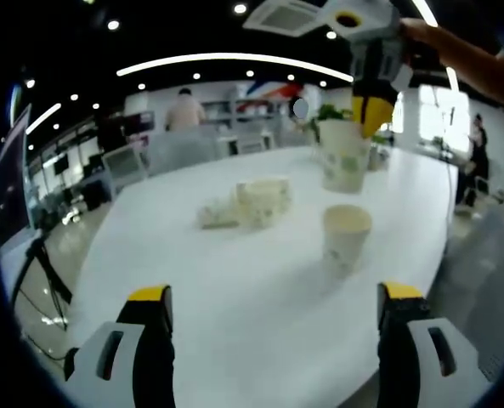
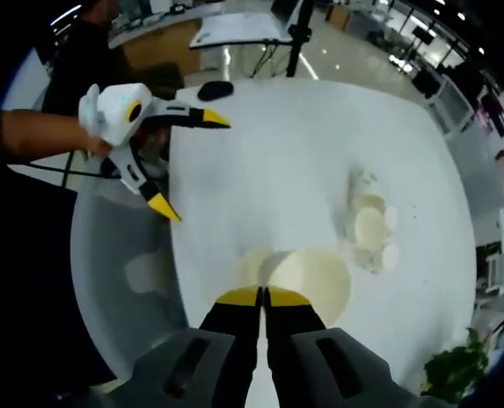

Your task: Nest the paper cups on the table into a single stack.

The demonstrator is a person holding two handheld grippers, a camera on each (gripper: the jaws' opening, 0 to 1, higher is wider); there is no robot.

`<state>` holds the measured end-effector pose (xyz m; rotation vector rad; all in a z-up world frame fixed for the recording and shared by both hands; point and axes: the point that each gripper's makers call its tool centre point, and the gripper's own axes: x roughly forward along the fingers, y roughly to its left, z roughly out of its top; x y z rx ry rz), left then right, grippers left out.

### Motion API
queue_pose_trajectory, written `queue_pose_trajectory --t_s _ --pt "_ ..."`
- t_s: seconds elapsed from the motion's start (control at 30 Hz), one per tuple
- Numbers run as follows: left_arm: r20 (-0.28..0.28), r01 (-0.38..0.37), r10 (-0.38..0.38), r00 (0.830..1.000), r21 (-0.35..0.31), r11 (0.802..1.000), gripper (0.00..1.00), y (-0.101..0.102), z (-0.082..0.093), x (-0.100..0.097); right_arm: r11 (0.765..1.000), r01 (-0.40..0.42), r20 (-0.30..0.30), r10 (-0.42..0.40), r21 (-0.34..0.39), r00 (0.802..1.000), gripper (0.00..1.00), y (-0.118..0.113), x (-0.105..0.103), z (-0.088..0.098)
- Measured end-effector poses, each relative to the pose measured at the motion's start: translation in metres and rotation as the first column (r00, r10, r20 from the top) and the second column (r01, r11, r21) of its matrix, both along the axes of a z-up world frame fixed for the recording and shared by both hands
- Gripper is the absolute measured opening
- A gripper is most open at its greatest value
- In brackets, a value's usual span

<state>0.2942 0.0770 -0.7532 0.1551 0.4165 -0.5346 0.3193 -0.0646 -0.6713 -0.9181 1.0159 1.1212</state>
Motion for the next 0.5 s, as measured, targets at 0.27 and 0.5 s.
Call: queue_pose_trajectory --t_s 0.27,0.5 --pt "0.001 -0.003 0.003 1.0 -0.002 1.0 0.99 0.0 0.0 0.001 1.0 -0.026 -0.016 0.026 -0.008 1.0 0.0 0.002 -0.011 -0.003" --pt "0.002 -0.028 0.028 1.0 -0.014 1.0 0.99 0.004 0.001 0.004 0.999 -0.034 -0.032 0.034 -0.005 0.999 0.0 0.0 -0.009 -0.014"
